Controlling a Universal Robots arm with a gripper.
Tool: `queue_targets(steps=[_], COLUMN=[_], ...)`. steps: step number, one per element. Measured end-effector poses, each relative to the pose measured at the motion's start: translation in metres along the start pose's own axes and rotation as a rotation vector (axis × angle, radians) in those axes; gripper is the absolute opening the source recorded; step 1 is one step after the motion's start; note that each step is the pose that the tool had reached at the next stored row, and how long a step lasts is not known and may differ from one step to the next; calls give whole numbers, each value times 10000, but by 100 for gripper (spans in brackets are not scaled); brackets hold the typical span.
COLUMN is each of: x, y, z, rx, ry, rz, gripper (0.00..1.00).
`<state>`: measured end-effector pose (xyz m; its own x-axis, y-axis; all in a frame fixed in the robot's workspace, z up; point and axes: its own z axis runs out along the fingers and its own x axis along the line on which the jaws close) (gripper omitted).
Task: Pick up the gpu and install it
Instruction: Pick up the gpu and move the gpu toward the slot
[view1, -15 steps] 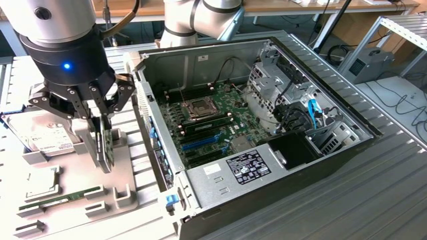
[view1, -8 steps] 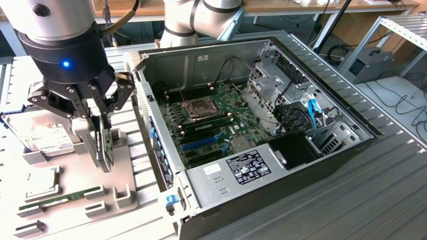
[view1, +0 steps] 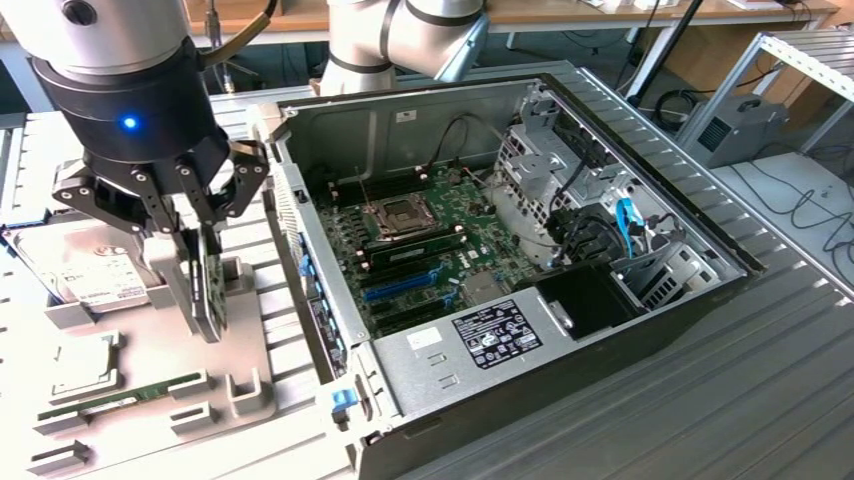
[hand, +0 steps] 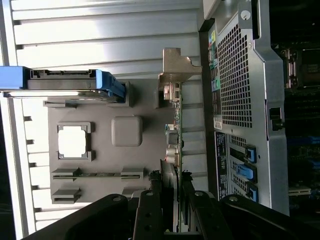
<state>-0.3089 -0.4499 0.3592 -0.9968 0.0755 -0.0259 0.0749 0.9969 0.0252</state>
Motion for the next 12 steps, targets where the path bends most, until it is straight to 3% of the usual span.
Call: queue_targets(steps=[12], x=[-1], y=[1], z=[-51], rx=[0], ry=[0], rz=[0], gripper=[26])
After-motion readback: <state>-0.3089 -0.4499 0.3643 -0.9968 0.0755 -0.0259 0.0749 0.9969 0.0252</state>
